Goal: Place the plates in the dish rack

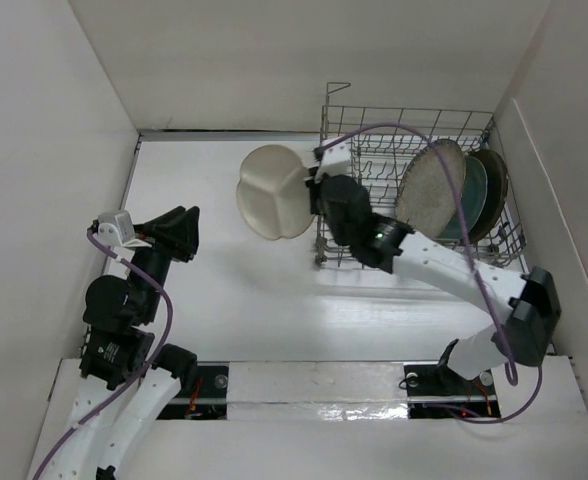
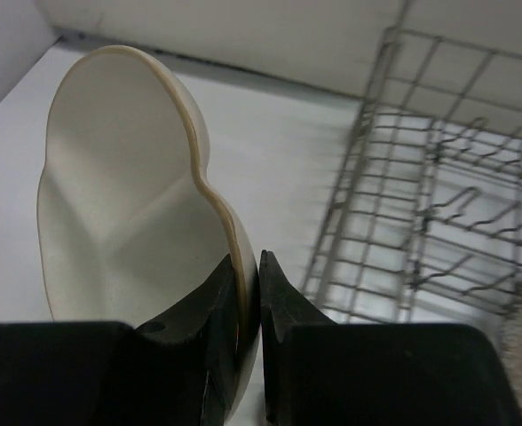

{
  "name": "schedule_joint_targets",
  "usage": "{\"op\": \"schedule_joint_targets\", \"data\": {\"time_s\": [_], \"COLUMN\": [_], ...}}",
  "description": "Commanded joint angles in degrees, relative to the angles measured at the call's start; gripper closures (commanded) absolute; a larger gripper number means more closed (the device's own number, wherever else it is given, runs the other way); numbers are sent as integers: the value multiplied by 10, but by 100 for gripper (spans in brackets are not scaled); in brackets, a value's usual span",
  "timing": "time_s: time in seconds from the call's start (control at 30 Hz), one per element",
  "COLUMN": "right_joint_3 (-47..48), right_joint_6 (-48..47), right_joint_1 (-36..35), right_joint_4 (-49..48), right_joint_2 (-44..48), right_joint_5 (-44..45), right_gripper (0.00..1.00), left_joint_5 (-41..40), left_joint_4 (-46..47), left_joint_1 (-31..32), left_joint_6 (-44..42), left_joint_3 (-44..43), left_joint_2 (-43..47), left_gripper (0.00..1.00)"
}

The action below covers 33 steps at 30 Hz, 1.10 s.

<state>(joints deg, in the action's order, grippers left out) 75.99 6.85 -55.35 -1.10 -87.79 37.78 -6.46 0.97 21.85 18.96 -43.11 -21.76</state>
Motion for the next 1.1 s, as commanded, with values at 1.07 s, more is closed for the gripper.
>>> {"op": "schedule_joint_targets", "data": {"time_s": [1.07], "right_joint_3": [56], "right_joint_6": [-95], "right_joint_1": [345], "right_joint_4": [160], "right_joint_2": [178], "right_joint_5": [27], "right_gripper": [100], "left_joint_5": [43], "left_joint_4": [23], "left_joint_1": [-3], "left_joint_6": [8], "left_joint_3": [6], "left_joint_2": [-22], "left_gripper": [65]}}
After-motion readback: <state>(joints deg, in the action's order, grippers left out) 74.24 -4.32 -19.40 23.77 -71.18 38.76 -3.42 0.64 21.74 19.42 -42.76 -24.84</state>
